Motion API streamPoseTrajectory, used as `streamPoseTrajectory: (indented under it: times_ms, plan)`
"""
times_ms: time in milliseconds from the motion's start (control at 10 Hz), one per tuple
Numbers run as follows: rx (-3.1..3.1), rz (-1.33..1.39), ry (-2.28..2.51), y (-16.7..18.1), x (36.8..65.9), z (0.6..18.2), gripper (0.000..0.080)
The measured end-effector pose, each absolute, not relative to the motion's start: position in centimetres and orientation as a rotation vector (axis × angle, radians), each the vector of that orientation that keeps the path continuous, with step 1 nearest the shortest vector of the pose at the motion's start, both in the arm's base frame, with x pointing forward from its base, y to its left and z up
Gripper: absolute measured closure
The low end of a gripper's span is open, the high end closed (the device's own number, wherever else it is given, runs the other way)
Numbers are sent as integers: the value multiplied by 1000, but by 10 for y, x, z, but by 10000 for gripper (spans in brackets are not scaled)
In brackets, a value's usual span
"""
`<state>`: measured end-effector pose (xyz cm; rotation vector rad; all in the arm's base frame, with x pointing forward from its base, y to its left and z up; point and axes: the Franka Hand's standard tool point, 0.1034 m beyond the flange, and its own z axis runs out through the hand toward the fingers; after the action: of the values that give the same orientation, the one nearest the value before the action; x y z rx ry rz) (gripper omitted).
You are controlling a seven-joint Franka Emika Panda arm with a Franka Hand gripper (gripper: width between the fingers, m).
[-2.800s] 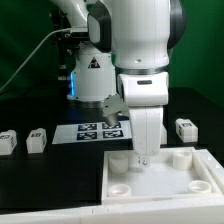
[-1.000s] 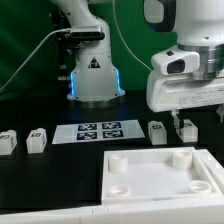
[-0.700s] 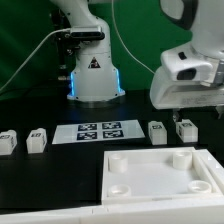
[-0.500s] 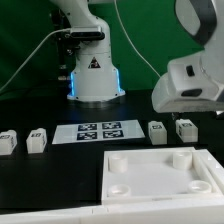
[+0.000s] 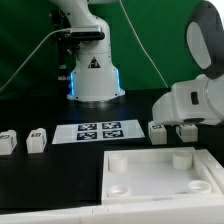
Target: Assemble one leg
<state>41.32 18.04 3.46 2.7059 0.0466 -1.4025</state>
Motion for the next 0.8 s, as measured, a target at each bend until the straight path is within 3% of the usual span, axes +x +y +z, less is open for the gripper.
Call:
streamPoseTrajectory:
  times_ms: [800]
  plan:
    - [2668,-1455,50,180,390,8,150]
